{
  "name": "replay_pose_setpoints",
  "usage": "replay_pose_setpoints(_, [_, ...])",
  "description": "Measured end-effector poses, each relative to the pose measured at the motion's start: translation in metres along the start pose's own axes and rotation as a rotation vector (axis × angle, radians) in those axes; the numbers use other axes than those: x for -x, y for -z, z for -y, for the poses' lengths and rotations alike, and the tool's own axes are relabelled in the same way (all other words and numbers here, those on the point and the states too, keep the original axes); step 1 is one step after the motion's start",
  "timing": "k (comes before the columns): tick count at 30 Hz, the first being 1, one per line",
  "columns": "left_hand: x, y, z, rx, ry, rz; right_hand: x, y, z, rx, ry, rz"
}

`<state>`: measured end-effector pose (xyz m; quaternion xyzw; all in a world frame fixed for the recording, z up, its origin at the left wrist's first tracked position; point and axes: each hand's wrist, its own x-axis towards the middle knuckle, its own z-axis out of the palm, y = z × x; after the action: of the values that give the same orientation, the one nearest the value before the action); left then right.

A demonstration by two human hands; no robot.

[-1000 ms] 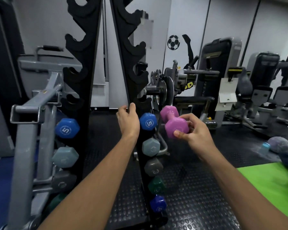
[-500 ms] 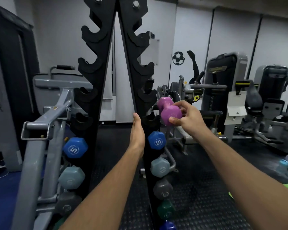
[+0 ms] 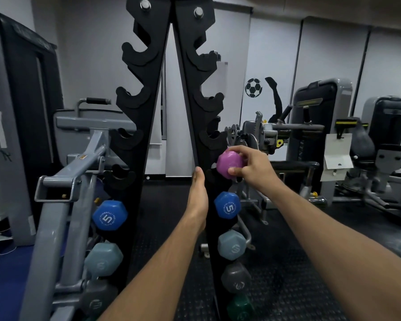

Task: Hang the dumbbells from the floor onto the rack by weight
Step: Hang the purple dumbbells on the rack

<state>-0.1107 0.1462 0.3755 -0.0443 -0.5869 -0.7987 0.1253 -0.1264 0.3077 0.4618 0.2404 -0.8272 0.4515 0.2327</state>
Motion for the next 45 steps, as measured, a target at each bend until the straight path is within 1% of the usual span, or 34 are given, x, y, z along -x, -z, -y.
replay_pose_setpoints(5, [-0.007,0.002,0.007,-0.030,-0.002,-0.017,0.003,-0.002,-0.002,0.150,0.147,-0.021])
replay_pose_setpoints(7, [-0.014,0.002,0.014,-0.028,-0.012,-0.016,0.002,-0.002,-0.001,0.183,0.173,-0.002])
replay_pose_setpoints(10, [-0.007,0.001,0.009,-0.030,0.006,-0.020,0.001,0.004,0.005,0.135,0.131,0.055])
replay_pose_setpoints(13, [0.004,-0.001,-0.001,-0.022,0.013,-0.014,0.000,0.008,0.006,0.172,0.168,0.087])
replay_pose_setpoints(15, [0.009,-0.003,-0.006,-0.018,0.019,-0.014,0.003,0.006,0.004,0.161,0.177,0.082])
replay_pose_setpoints(18, [0.013,-0.004,-0.010,-0.036,0.029,-0.024,0.008,0.000,0.001,0.148,0.130,0.030])
replay_pose_setpoints(21, [0.014,-0.005,-0.009,-0.075,0.021,-0.032,0.016,-0.010,0.006,0.285,0.150,-0.067])
replay_pose_setpoints(25, [0.013,-0.001,-0.010,-0.124,-0.003,-0.028,0.027,-0.028,0.013,0.444,0.188,-0.132])
replay_pose_setpoints(26, [0.013,0.000,-0.011,-0.124,0.000,-0.009,0.027,-0.029,0.012,0.487,0.208,-0.134])
replay_pose_setpoints(29, [0.016,0.006,-0.014,-0.158,-0.004,0.017,0.026,-0.022,0.008,0.583,0.286,-0.069])
replay_pose_setpoints(32, [0.013,0.011,-0.012,-0.172,-0.008,0.033,0.025,-0.016,0.007,0.612,0.338,-0.025])
replay_pose_setpoints(35, [0.016,0.009,-0.014,-0.182,0.003,0.037,0.024,-0.014,0.005,0.586,0.333,-0.013])
replay_pose_setpoints(42, [0.024,0.007,-0.019,-0.172,0.002,0.024,0.017,-0.011,0.004,0.375,0.252,0.007])
replay_pose_setpoints(45, [0.027,0.005,-0.021,-0.166,-0.006,0.007,0.015,-0.015,0.002,0.225,0.165,0.029])
